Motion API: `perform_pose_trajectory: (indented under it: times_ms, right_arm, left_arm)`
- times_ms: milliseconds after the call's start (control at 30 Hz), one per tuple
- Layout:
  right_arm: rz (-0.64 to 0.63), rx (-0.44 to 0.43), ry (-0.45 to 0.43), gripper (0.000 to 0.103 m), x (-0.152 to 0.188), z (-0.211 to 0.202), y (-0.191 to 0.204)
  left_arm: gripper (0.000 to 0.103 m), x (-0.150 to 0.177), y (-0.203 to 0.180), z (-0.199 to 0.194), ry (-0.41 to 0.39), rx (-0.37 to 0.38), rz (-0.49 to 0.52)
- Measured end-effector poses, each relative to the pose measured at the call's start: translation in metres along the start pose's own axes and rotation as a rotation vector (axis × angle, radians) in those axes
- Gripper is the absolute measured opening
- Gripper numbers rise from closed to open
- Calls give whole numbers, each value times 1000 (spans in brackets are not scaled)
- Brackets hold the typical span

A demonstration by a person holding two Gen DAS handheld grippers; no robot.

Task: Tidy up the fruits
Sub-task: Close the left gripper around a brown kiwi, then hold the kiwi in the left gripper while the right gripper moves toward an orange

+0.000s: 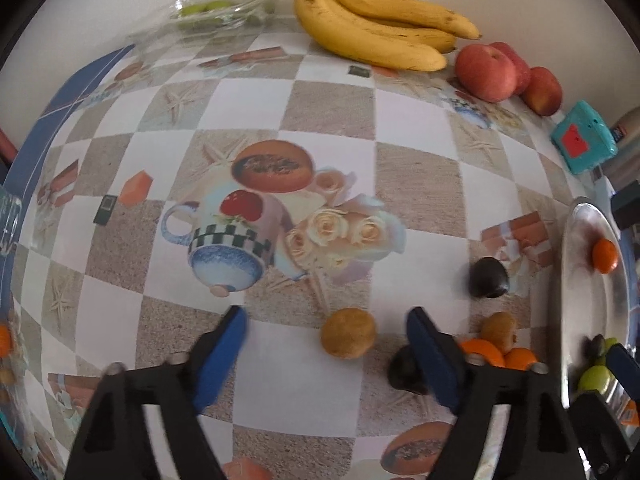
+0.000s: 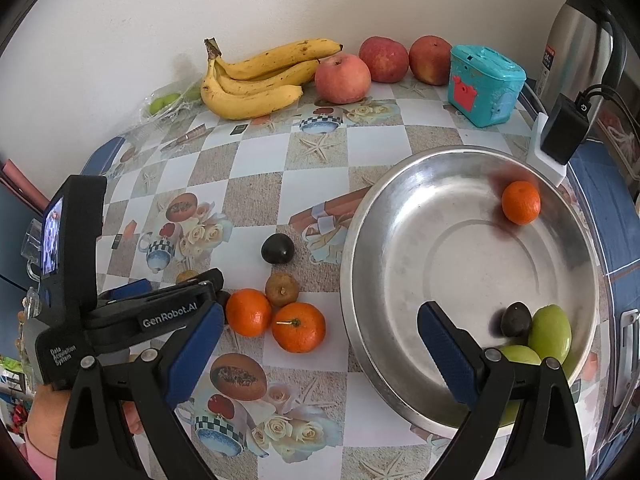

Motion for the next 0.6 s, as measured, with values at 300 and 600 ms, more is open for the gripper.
perform_pose_trajectory:
  times_ms: [300,600]
  right_arm:
    - [-5,1,6,98,0,0,2]
    - [-11,3,20,98,0,4,3]
  left_arm:
    - [37,4,-6,-5,15,59,4]
    - [28,6,1,-9,33,76,-42]
Point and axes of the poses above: each gripper's, at about its wrist camera, not at the fingertips, and z roughly the way its jaws point, y to its left, x to its underside, the point moved 1 cm from there along z, roughly the way its jaws point, and after that the axes turned 14 degrees about -z, right-handed, at the moved point
